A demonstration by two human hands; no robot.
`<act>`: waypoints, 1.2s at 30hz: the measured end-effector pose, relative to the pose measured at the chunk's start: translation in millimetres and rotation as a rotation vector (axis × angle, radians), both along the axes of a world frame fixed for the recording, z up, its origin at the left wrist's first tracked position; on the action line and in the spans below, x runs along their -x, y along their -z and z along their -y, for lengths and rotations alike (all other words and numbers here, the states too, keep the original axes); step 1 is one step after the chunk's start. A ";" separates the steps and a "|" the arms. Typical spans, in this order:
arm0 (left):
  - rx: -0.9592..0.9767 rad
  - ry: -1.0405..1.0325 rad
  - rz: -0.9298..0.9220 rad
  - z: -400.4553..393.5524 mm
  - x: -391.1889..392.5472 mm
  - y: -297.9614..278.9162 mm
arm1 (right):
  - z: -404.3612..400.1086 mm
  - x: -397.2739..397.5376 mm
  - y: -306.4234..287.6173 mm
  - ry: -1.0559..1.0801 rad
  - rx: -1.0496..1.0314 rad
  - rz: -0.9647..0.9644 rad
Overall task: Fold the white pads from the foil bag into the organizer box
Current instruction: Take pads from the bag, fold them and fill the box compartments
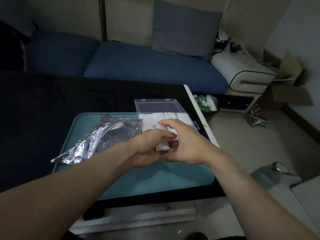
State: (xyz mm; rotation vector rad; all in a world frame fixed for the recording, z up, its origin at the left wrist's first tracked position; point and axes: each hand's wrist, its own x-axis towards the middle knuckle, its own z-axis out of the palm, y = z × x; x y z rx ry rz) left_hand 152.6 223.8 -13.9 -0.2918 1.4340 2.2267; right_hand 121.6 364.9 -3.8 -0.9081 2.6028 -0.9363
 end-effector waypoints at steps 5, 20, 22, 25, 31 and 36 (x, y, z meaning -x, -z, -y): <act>0.081 -0.070 -0.048 -5.3 3.3 7.6 | -0.2 4.5 4.0 0.035 0.087 -0.080; 0.468 0.145 -0.224 -3.3 0.5 8.1 | -11.9 8.1 4.3 -0.002 0.281 0.222; 0.459 0.223 -0.231 -2.2 -0.2 8.7 | -18.2 12.3 5.0 0.015 0.281 0.226; 0.420 0.287 -0.280 -5.6 -3.4 5.8 | -27.3 14.6 8.4 -0.032 0.369 0.320; 0.409 0.198 -0.385 -12.7 -0.3 5.9 | -43.1 31.4 14.9 0.108 0.701 0.348; 0.979 -0.086 -0.846 -9.0 7.1 14.3 | -59.7 57.3 18.3 0.656 1.020 0.173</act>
